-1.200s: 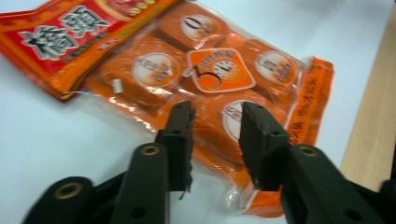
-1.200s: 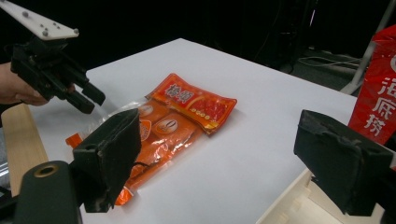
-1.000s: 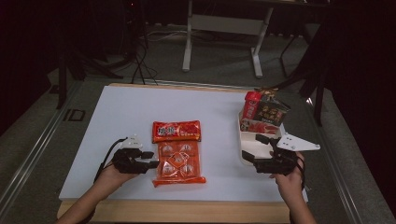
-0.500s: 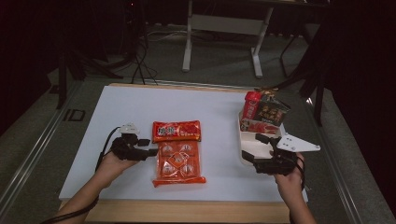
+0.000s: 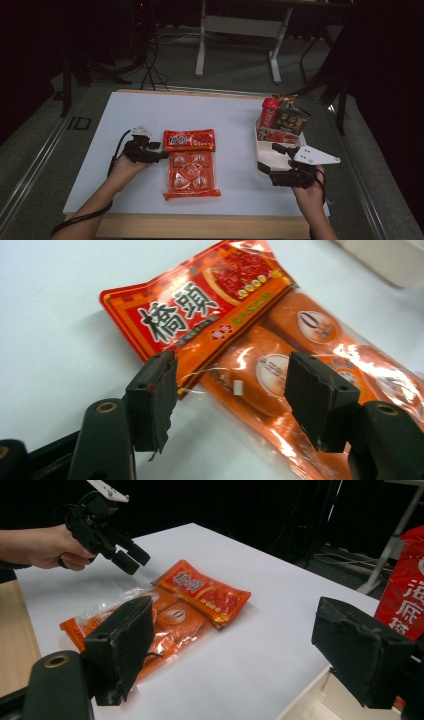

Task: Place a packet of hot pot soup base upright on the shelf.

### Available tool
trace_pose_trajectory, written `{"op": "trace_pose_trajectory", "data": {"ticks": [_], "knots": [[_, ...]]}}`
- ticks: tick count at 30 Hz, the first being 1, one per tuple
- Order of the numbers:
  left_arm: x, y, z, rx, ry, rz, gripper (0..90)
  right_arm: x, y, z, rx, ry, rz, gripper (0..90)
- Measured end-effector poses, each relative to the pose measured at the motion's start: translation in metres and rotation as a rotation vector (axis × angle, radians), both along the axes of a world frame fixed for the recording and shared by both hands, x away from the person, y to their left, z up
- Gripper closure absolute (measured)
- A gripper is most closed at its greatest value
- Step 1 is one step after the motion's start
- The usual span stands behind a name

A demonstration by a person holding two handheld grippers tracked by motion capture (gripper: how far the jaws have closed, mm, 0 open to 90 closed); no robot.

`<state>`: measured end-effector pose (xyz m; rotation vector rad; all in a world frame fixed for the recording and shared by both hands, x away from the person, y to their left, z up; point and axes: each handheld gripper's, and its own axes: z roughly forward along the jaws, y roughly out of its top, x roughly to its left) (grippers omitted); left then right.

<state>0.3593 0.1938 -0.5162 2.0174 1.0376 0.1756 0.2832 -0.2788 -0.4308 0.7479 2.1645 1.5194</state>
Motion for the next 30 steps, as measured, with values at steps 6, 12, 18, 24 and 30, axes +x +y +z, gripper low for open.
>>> {"op": "trace_pose_trajectory", "data": {"ticks": [6, 12, 18, 24, 30], "knots": [[0.013, 0.004, -0.008, 0.0, 0.01, 0.033, 37.6, 0.0, 0.002, -0.002, -0.014, 0.002, 0.012, 16.8], [0.024, 0.006, -0.016, 0.01, 0.022, 0.061, 37.8, 0.0, 0.004, -0.002, -0.023, 0.003, 0.017, 16.5], [0.035, 0.006, -0.022, 0.015, 0.044, 0.078, 39.2, -0.001, 0.004, -0.003, -0.023, 0.004, 0.019, 16.1], [0.045, 0.006, -0.032, 0.02, 0.081, 0.069, 42.5, 0.0, 0.004, -0.004, -0.026, 0.007, 0.023, 16.1], [0.048, 0.003, -0.035, -0.009, 0.092, 0.058, 50.0, 0.0, 0.004, -0.004, -0.02, 0.012, 0.025, 16.1]]}}
